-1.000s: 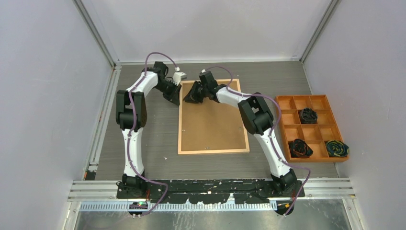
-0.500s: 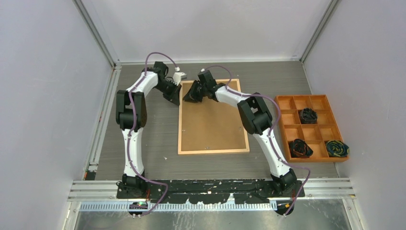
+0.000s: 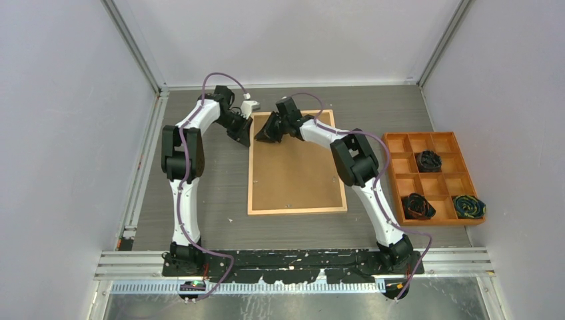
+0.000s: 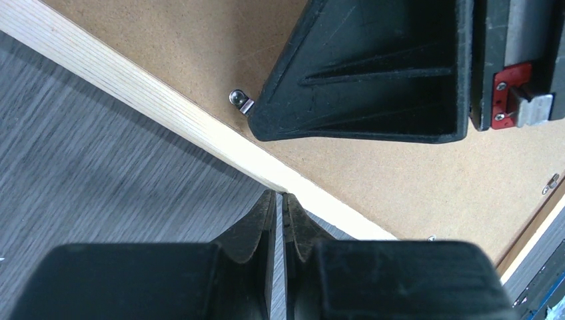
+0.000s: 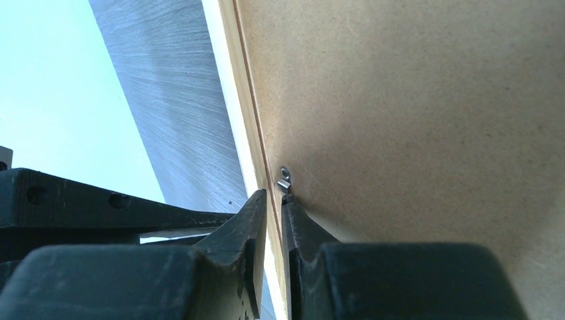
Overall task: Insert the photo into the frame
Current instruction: Install the photo frame at the center of the board.
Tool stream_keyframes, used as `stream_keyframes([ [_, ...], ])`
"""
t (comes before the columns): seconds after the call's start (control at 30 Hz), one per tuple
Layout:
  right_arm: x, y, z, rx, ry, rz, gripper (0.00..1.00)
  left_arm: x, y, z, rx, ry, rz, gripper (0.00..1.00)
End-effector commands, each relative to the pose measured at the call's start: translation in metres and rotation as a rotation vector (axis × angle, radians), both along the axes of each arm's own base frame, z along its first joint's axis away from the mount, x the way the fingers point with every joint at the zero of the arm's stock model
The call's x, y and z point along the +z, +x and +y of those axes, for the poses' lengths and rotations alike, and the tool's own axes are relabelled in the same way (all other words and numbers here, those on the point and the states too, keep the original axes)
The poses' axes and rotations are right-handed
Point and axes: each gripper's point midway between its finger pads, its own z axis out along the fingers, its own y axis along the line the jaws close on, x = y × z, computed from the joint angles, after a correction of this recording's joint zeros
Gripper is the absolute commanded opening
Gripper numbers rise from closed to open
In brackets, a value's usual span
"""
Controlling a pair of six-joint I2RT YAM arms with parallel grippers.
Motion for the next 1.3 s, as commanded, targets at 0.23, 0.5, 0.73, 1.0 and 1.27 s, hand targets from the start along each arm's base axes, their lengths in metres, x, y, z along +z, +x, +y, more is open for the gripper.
stream_keyframes([
  [0.23, -0.022, -0.002, 0.024, -0.137, 0.046, 0.051, 0.18, -0.015, -0.013, -0.006, -0.056, 0.051, 0.018, 0.09],
  [0.5, -0.026, 0.007, 0.017, -0.237, 0.028, 0.045, 0.17, -0.017, -0.015, -0.006, -0.068, 0.052, 0.016, 0.09],
  [0.73, -0.024, 0.010, 0.027, -0.312, 0.042, 0.060, 0.17, -0.017, -0.016, -0.007, -0.075, 0.045, 0.019, 0.09],
  [1.0, -0.017, 0.000, 0.046, -0.355, 0.077, 0.081, 0.17, -0.015, -0.018, -0.010, -0.086, 0.026, 0.026, 0.09],
  [1.27, 0.030, 0.002, 0.061, -0.273, 0.240, 0.053, 0.33, 0.005, -0.023, -0.004, -0.090, -0.043, 0.037, 0.09],
])
